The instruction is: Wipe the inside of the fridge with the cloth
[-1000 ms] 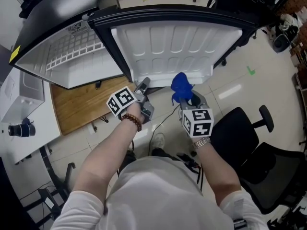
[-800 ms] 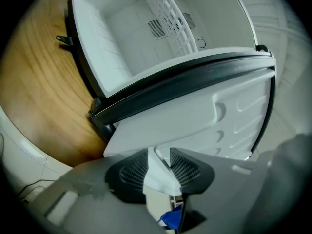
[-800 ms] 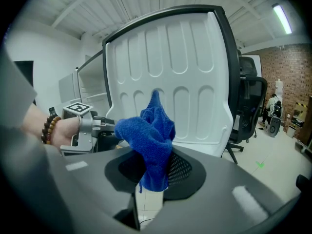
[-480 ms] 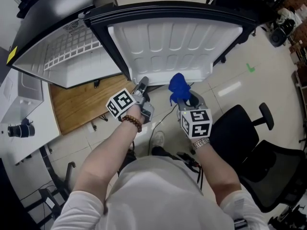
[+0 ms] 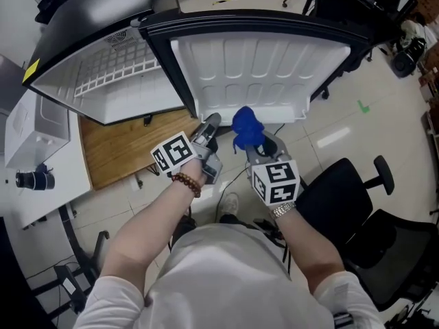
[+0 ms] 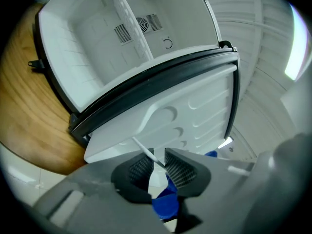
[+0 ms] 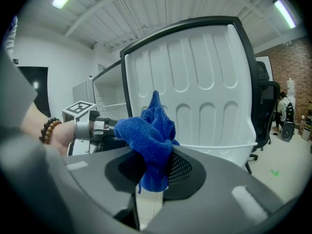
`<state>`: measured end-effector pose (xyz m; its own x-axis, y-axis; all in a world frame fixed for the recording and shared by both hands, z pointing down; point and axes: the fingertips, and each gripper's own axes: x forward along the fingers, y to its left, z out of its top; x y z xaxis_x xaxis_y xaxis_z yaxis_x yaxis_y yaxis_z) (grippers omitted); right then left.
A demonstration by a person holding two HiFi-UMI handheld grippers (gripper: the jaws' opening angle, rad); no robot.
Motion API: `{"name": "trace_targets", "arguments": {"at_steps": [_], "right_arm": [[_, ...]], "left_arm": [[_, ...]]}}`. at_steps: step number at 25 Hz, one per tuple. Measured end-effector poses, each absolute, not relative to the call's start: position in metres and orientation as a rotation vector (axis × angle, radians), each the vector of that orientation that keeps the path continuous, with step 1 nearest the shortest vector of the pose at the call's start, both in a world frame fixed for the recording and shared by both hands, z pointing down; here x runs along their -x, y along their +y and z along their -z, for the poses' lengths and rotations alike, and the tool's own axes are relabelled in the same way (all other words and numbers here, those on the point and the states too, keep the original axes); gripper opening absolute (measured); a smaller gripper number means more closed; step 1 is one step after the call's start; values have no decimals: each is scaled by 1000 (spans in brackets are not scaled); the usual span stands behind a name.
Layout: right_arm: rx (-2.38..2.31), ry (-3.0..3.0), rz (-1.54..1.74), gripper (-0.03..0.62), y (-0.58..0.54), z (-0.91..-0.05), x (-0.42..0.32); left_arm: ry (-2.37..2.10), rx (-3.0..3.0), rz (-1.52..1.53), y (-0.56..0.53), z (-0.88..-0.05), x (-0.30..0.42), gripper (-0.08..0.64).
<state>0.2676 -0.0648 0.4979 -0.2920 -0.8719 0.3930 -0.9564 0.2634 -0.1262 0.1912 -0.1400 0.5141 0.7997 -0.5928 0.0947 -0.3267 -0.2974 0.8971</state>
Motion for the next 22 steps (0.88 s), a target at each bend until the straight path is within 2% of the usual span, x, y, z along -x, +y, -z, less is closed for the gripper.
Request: {"name": "trace_targets", "arguments": {"at_steps": [12, 22], "right_arm": [[-1624, -2370, -456, 86, -116, -476, -207], [-1681, -2306, -472, 86, -113, -480, -226]], "left_arm": [[-657, -1842, 368, -150, -501, -183, 60], [-666, -1848, 355, -148, -502, -182, 58]]}}
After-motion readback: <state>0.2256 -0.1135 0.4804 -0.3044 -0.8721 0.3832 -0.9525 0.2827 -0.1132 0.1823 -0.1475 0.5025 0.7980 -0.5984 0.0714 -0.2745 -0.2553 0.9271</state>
